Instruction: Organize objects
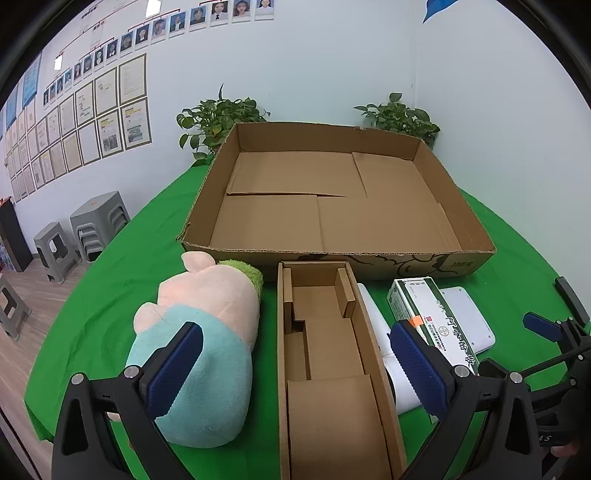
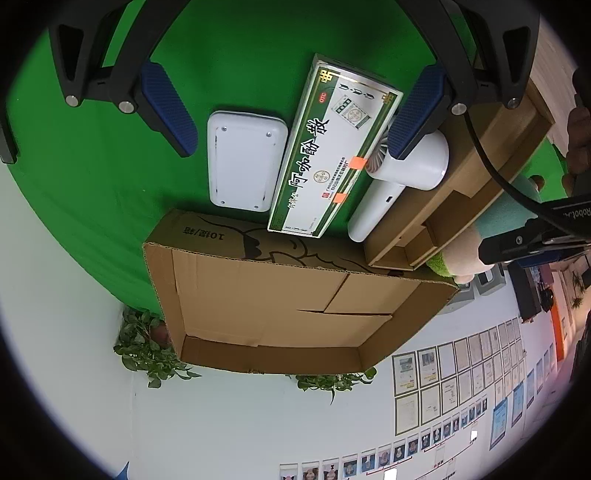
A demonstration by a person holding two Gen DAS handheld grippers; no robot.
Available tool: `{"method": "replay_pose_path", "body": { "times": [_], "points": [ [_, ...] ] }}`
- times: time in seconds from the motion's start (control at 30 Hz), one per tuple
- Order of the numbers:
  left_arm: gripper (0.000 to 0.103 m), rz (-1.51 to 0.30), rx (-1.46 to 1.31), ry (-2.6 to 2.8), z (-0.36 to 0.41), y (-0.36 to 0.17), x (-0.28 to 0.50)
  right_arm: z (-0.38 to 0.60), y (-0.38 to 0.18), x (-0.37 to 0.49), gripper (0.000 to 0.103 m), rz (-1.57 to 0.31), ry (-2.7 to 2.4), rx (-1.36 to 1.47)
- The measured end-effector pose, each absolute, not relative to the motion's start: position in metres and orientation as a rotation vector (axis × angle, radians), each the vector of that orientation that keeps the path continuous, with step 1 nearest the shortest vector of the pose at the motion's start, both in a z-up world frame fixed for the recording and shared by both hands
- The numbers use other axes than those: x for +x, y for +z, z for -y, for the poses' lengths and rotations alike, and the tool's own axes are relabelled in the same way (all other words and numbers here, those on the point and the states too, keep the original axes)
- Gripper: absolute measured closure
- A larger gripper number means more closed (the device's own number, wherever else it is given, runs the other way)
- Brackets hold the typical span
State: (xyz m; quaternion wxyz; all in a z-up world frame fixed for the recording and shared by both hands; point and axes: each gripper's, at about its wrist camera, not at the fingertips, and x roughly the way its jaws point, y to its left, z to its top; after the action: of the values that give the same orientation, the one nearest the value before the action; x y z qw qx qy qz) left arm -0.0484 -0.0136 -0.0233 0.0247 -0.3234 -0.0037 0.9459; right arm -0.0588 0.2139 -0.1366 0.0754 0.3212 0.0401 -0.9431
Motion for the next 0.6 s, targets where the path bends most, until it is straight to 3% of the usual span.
{"method": "replay_pose_path", "body": {
  "times": [0.23, 0.37, 0.6],
  "points": [
    [0.001, -0.003, -0.988, 2.951, 0.027, -0.023, -0.047, -0.212, -0.135, -0.062, 0.001, -0.167, -2.838, 0.96],
    [0.001, 0.027, -0.981, 2.977, 0.051, -0.02, -0.044, -0.205, -0.131, -0.064, 0.001, -0.297, -2.861, 0.911],
    [0.001, 0.072, -1.17, 2.95, 0.096, -0.039, -0.049, -0.179, -0.089, -0.042, 0.001, -0.591, -2.885, 0.473]
  ]
}}
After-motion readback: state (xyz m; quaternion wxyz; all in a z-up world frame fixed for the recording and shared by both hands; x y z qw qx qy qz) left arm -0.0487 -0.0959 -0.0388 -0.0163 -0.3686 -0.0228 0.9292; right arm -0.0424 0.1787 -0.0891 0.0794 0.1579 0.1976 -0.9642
